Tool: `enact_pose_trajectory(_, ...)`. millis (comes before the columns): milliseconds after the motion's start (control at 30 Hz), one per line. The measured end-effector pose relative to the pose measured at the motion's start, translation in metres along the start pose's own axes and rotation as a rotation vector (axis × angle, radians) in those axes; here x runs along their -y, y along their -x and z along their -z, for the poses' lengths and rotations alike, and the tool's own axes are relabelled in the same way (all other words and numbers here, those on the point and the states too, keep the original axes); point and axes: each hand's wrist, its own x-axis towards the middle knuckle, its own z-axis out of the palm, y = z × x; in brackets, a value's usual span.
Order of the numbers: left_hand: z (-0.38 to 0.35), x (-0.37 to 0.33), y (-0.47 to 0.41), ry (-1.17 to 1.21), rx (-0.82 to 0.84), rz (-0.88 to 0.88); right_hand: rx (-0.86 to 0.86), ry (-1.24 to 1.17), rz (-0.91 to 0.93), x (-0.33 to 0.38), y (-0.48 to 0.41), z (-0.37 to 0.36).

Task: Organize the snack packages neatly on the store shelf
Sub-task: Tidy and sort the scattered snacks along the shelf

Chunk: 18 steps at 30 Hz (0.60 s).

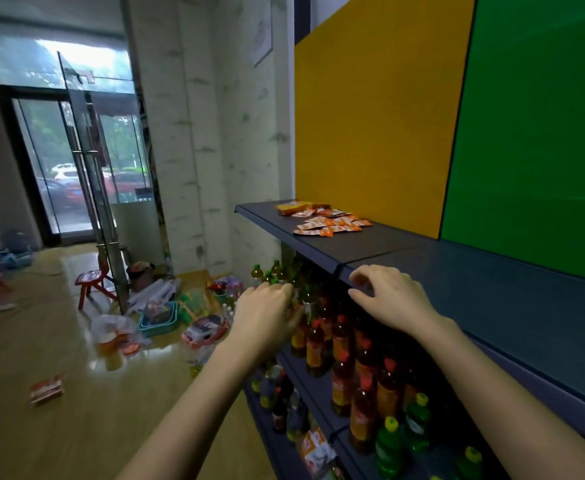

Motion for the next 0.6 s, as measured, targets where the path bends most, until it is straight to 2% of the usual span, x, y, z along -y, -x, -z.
enact_pose_trajectory(300, -0.069, 0.105, -0.085, 0.043, 0.013, 0.039, 0.03, -0.037, -0.01, 0.022, -0.147, -0.067)
enact_pose_trajectory(600, -0.143, 0.238, -0.193, 0.093, 0.028, 0.009, -0.016, 0.001, -0.11, 0.054, -0.287, -0.133)
